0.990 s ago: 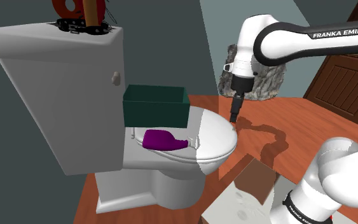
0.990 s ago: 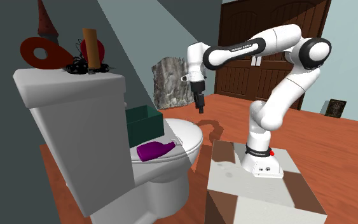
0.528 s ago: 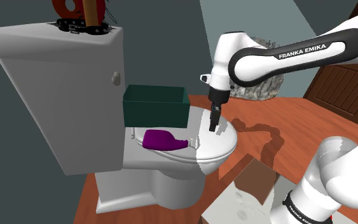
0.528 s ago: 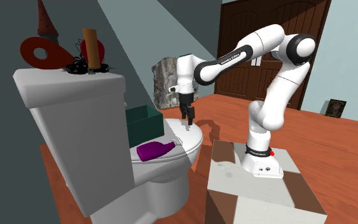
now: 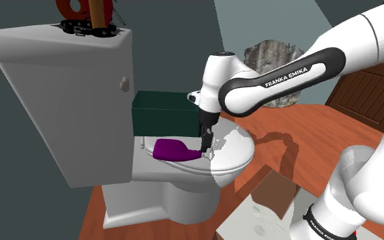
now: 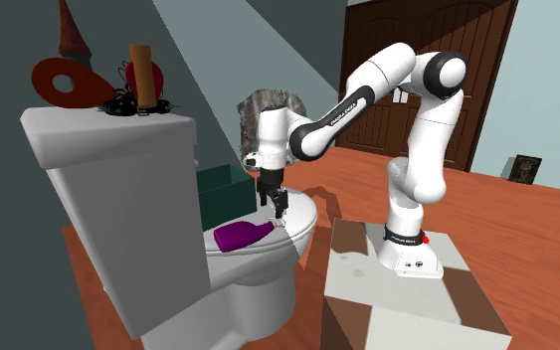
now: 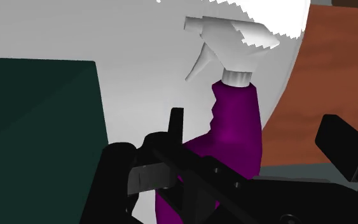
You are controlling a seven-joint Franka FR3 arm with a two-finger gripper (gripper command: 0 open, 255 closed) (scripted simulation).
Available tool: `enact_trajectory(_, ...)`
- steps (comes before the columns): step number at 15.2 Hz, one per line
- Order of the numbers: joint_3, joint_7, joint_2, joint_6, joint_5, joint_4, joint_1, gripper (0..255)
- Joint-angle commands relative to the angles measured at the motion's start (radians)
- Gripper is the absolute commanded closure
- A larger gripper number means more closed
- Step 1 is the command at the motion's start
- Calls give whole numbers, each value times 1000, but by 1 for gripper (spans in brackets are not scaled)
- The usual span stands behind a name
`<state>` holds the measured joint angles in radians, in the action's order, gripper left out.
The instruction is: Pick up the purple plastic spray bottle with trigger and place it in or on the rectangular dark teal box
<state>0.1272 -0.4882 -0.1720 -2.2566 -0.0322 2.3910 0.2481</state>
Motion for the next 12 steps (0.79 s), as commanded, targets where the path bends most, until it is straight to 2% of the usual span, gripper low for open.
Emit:
enact_trajectory(1,16,-18,46,-53,-17,-11,14,0)
enact_trajectory(8,16,-5,112,-150,-36,21,10,0)
enact_trajectory(12,16,-3,118,-158,-38,23,9,0)
